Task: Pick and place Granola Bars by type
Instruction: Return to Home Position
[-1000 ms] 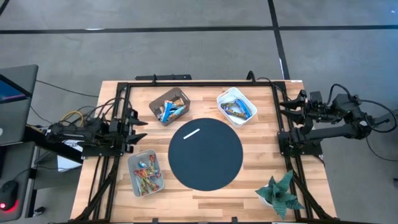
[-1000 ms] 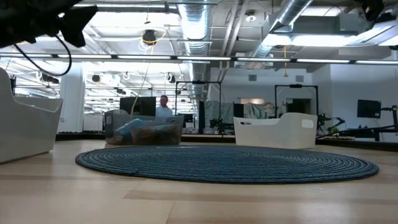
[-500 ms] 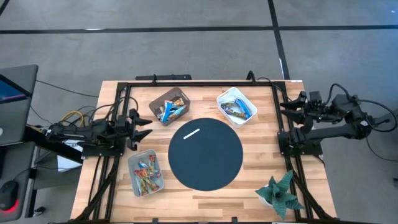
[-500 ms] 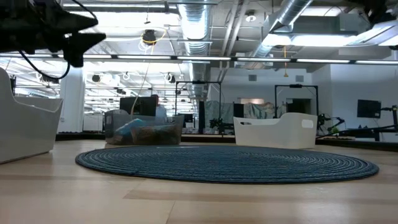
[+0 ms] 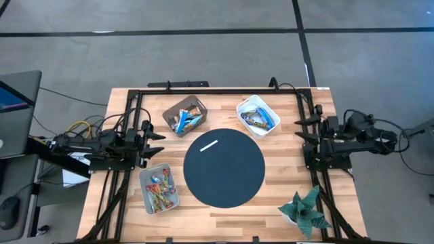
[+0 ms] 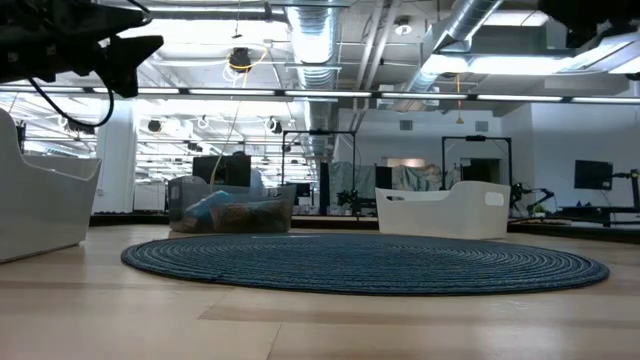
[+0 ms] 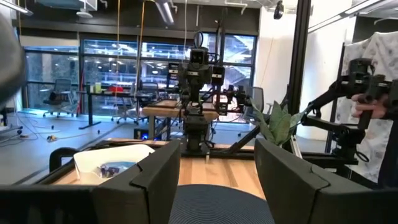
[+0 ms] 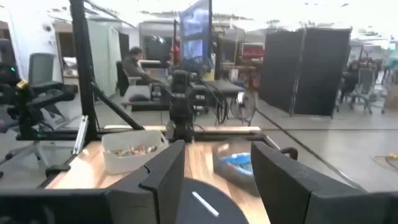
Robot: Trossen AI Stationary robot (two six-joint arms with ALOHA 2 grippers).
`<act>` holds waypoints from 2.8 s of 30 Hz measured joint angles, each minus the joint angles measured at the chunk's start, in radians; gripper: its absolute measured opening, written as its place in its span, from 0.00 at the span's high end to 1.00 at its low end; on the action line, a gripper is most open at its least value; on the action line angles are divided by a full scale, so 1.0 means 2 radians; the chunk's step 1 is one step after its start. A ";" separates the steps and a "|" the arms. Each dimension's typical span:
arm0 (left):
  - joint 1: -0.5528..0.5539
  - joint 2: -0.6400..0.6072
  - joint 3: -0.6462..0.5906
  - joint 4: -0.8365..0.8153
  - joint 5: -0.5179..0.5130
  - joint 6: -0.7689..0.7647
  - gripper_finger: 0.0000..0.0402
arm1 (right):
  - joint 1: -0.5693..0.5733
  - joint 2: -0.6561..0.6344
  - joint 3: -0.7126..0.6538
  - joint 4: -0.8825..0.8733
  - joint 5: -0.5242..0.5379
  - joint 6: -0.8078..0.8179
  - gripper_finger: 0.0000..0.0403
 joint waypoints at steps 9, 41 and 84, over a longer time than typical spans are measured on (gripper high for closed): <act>0.000 0.000 0.000 -0.001 -0.006 0.014 0.50 | 0.000 -0.001 -0.066 0.093 -0.054 -0.017 0.56; 0.000 0.000 -0.001 -0.005 0.011 0.008 0.50 | 0.000 -0.001 -0.252 0.350 -0.092 0.007 0.56; -0.003 0.002 -0.001 -0.107 0.047 -0.019 0.50 | -0.001 0.000 -0.253 0.221 -0.061 0.058 0.56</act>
